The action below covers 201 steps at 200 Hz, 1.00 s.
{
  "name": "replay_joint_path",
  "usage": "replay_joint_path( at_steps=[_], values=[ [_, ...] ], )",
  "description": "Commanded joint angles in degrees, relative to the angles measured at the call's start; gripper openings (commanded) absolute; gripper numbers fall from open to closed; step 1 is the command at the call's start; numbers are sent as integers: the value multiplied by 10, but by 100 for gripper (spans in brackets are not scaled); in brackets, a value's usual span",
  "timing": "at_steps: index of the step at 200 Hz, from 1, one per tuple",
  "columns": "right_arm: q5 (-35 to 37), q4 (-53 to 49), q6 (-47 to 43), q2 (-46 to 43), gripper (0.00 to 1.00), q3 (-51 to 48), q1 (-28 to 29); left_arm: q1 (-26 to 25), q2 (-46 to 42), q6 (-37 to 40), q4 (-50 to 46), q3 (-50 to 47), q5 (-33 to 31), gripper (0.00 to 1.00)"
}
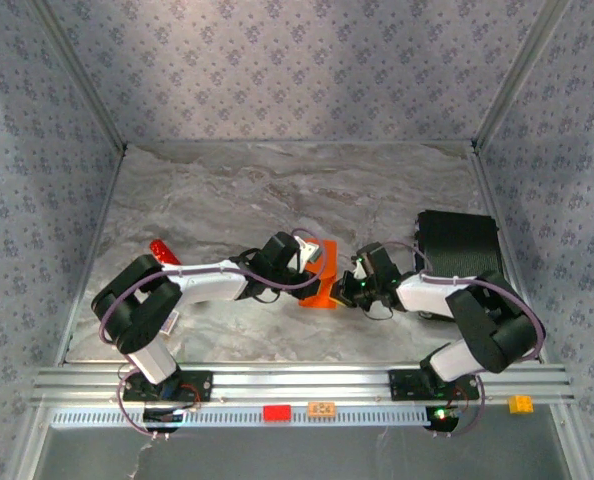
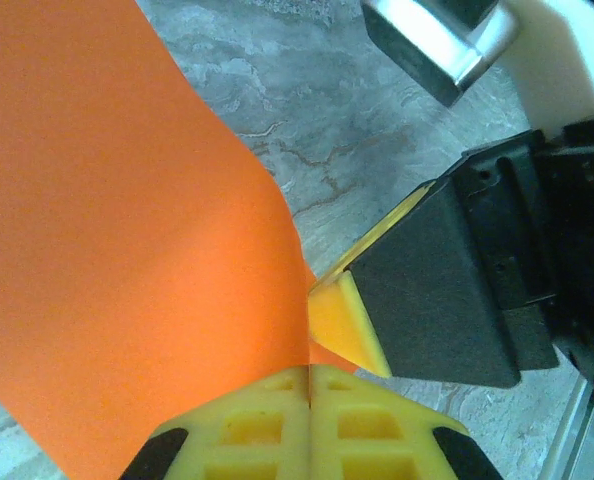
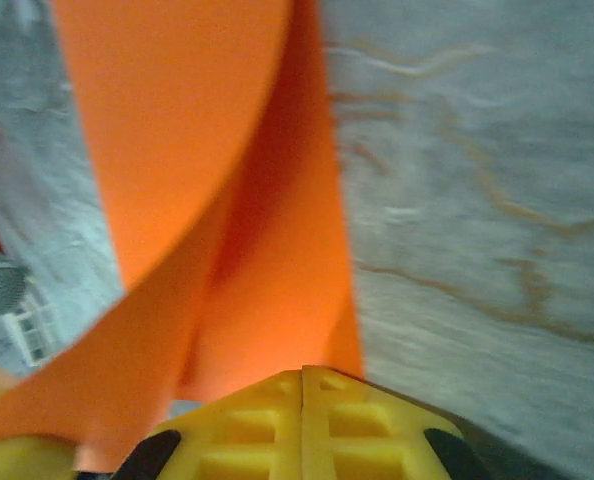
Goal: Fold a paper plane with a square sheet of paper (pick it up from the middle)
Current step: Fold the triangle a second time at the center of the table.
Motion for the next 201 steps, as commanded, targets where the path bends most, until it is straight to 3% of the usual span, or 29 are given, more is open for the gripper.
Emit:
replay_joint_path(
  at_steps=[1, 87, 159, 201],
  values=[
    [47, -76, -43, 8, 8, 15, 7, 1, 15, -13, 5, 17, -1, 0],
    [68, -184, -119, -19, 9, 60, -24, 0, 28, -68, 36, 23, 1, 0],
    [-2, -44, -30, -22, 10, 36, -19, 0, 38, -74, 36, 26, -3, 0],
    [17, -57, -29, -2, 10, 30, -15, 0, 37, -69, 30, 28, -5, 0]
  ],
)
